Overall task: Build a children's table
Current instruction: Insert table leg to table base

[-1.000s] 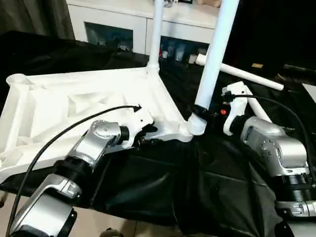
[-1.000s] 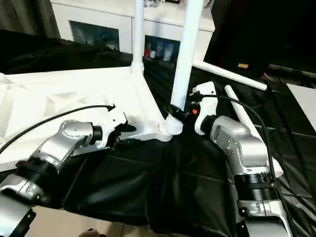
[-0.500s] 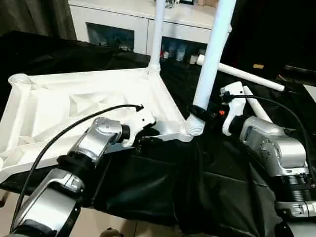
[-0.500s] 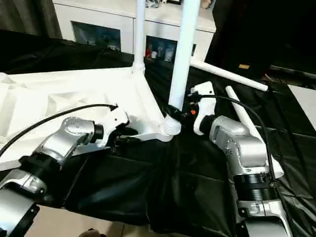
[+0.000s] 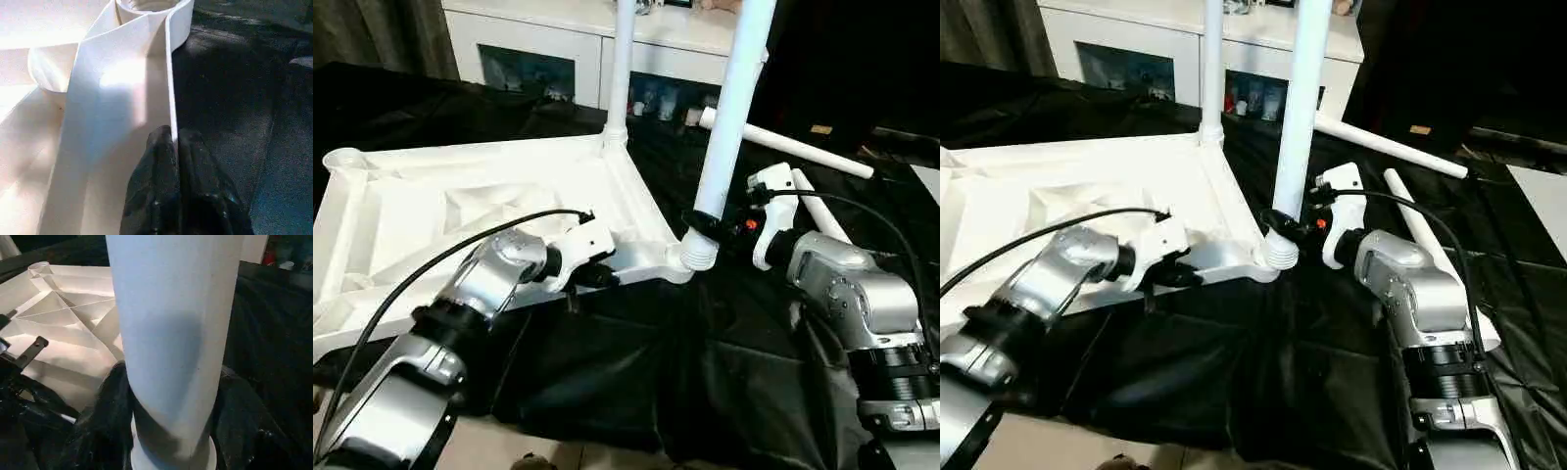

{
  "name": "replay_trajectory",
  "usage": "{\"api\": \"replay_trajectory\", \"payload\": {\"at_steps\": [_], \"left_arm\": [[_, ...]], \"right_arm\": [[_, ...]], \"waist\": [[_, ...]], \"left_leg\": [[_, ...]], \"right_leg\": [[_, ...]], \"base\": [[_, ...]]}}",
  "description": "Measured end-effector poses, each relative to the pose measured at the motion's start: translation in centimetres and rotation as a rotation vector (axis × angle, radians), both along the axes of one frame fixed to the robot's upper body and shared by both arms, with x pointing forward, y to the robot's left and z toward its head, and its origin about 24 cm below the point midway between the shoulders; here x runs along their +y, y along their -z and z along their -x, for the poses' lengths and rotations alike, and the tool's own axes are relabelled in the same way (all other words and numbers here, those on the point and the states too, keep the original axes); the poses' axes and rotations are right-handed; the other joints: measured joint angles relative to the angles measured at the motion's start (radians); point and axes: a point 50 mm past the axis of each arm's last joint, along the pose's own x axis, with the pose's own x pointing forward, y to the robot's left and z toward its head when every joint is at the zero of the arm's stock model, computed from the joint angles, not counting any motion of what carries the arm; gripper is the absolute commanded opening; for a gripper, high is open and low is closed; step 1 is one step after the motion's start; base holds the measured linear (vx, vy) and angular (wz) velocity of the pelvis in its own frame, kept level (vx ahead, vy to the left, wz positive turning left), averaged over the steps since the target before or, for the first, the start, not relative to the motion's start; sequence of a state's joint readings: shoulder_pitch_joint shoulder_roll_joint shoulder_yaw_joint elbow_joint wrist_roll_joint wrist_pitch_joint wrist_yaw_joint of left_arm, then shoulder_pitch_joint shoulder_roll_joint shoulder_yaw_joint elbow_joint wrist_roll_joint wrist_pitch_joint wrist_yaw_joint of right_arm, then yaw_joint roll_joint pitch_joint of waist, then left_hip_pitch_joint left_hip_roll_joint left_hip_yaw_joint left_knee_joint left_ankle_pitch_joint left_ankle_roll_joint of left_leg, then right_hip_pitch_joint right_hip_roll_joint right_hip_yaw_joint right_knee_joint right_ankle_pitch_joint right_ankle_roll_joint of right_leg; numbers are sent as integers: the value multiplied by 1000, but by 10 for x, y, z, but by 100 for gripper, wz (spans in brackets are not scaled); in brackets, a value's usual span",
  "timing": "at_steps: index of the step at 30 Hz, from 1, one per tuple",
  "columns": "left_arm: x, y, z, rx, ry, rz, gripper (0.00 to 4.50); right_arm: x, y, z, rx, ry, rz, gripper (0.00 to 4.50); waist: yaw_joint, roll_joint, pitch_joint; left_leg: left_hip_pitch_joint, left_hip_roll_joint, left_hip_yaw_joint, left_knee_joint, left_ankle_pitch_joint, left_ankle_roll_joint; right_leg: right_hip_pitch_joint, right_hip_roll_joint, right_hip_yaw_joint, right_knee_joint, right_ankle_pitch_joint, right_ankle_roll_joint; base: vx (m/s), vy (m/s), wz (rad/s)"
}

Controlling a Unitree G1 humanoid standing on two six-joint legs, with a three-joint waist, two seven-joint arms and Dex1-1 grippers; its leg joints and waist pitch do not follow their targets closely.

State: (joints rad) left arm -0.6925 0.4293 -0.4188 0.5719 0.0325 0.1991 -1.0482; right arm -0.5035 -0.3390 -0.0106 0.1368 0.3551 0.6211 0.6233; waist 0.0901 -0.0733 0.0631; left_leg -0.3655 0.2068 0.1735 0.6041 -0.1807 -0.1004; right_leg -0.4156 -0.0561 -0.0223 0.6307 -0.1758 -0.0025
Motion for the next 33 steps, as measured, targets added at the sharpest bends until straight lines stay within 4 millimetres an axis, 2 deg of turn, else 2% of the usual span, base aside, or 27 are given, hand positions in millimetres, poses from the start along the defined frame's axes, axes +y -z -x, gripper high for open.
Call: {"api": "replay_trajectory", "payload": {"at_steps": [8, 11, 16, 26, 33], "left_arm": [[11, 6, 34, 22, 101, 47, 0], [10, 7, 43, 33, 120, 59, 0], [11, 8, 47, 26, 104, 67, 0], [12, 7, 47, 34, 92, 68, 0], [11, 8, 47, 41, 86, 69, 0]], "right_arm": [[2, 8, 12, 65, -90, -42, 186], [5, 4, 19, 77, -159, -49, 186], [11, 10, 26, 135, -227, -36, 186], [9, 13, 28, 181, -225, -10, 186], [11, 22, 27, 178, -185, -69, 186]], "waist": [[0, 19, -6], [0, 19, -6], [-1, 19, -6], [-1, 19, -6], [-1, 16, -7]], "left_leg": [[1, 0, 2, -3, 0, 0], [1, 0, 2, -3, 0, 0], [2, 0, 2, -3, 0, 0], [1, 0, 2, -3, 0, 0], [2, 0, 2, -3, 0, 0]], "right_leg": [[-1, 0, 0, 0, -2, 0], [-1, -1, 0, 0, -3, 1], [0, -1, 1, 0, -5, 5], [0, -1, 1, 0, -5, 6], [0, -1, 0, 0, -5, 6]], "base": [[0, 0, 0], [0, 0, 0], [0, 0, 0], [0, 0, 0], [0, 0, 0]]}}
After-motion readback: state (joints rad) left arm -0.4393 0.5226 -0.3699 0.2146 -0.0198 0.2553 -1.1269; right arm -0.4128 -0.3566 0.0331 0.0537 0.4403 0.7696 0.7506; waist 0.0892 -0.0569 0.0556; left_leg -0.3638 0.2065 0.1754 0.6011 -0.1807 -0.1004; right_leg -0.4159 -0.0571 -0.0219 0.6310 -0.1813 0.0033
